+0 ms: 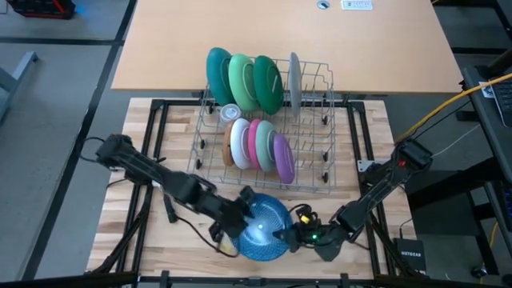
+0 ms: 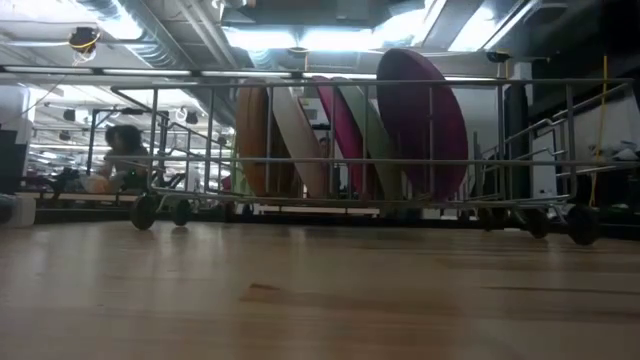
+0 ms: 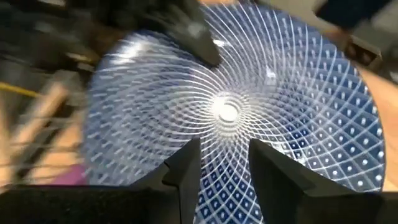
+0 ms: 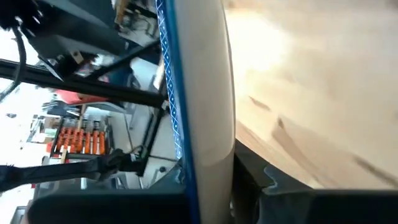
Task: Sort dishes
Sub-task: Put the dark blue plate in the dish rack
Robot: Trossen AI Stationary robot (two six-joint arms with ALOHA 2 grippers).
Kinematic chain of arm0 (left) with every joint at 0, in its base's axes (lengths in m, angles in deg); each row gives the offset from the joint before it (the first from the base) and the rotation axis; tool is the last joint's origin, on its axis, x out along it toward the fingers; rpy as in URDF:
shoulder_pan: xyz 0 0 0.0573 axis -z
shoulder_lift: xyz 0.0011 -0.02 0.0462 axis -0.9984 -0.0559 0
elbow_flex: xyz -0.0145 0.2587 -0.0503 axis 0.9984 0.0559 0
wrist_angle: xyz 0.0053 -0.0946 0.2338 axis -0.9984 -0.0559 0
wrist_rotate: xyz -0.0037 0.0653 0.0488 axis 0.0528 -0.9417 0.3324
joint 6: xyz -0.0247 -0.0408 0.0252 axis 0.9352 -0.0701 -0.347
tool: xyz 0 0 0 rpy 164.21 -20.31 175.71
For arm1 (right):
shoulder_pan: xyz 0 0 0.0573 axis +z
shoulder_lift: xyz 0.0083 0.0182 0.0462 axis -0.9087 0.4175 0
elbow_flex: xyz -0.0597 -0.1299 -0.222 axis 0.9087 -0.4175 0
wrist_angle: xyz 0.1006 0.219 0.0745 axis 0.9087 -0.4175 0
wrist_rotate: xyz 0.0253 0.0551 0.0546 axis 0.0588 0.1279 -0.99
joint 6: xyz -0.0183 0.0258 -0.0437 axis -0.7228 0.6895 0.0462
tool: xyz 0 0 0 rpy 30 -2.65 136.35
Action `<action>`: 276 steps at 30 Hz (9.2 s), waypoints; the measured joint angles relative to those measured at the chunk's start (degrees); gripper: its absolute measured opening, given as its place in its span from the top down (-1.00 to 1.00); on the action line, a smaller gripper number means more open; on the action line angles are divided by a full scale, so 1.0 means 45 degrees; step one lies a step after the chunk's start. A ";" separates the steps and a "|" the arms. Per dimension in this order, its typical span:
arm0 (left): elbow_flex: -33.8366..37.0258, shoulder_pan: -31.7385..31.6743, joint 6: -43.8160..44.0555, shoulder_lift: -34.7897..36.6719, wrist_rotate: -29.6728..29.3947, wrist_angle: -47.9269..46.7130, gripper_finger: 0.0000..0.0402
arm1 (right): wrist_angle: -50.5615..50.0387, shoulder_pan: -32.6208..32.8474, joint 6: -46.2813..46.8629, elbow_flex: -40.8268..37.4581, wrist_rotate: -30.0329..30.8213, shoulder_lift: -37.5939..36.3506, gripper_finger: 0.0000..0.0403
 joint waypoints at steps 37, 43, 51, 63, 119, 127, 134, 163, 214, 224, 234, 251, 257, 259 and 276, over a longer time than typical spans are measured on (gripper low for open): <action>-0.0015 0.1185 0.8568 0.6868 -0.8676 -0.8223 0.38 | -0.0612 -0.1087 -1.9963 0.1390 0.7866 -1.0848 0.79; -0.0015 0.0955 0.9412 0.6868 -0.9539 -0.8953 0.38 | -0.0793 -0.2862 -2.2451 0.2911 0.8268 -1.0634 0.79; 0.0298 0.0167 0.9960 0.6902 -0.9740 -0.9620 0.38 | -0.1956 -0.4256 -2.3619 0.3983 1.1072 -0.8936 0.79; 0.2207 -0.0841 1.0096 0.6917 -0.9735 -0.9430 0.38 | -0.1908 -0.4040 -2.3244 0.4216 1.0958 -0.6566 0.79; 0.4279 -0.0920 1.1915 0.6917 -0.9692 -0.9092 0.38 | -1.7109 -1.6965 -1.7884 0.8909 -1.0425 -0.5031 0.79; 0.4279 -0.0952 1.0733 0.6917 -0.9704 -0.8021 0.38 | -2.0270 -1.4436 -1.4015 1.0007 -0.7396 -0.5036 0.79; 0.4279 -0.0952 0.9945 0.6917 -0.9706 -0.7414 0.38 | -2.2104 -1.1291 -0.8642 1.0180 -0.6127 -0.5026 0.79; 0.4279 -0.0952 1.0072 0.6912 -0.9701 -0.7477 0.38 | -2.1974 -1.0933 -0.5768 1.0180 -0.6377 -0.4445 0.79; 0.4279 -0.0952 0.9732 0.6917 -0.9701 -0.7476 0.38 | -2.1906 -1.1157 -0.2530 0.7519 -0.6361 -0.3988 0.79; 0.4277 -0.0955 0.9683 0.6917 -0.9701 -0.7480 0.38 | -2.1864 -1.1157 -0.2170 0.7541 -0.6271 -0.3104 0.79; 0.4279 -0.0954 0.9683 0.6917 -0.9701 -0.7477 0.38 | -2.1896 -1.1141 -0.2242 0.7547 -0.6698 -0.2835 0.70; 0.4279 -0.0957 0.9752 0.6917 -0.9701 -0.7467 0.38 | -2.1544 -1.0856 -0.2253 0.7504 -0.8219 -0.2816 0.64; 0.4279 -0.0957 0.9741 0.6917 -0.9701 -0.7467 0.38 | -2.1151 -1.0854 -0.2313 0.7504 -0.8763 -0.2816 0.55; 0.4279 -0.0957 0.9745 0.6917 -0.9701 -0.7467 0.38 | -2.0995 -1.0851 -0.2316 0.7499 -0.9045 -0.2816 0.53; 0.4279 -0.0957 0.9776 0.6917 -0.9706 -0.7462 0.38 | -2.0098 -1.0851 -0.2308 0.7502 -0.9967 -0.2623 0.42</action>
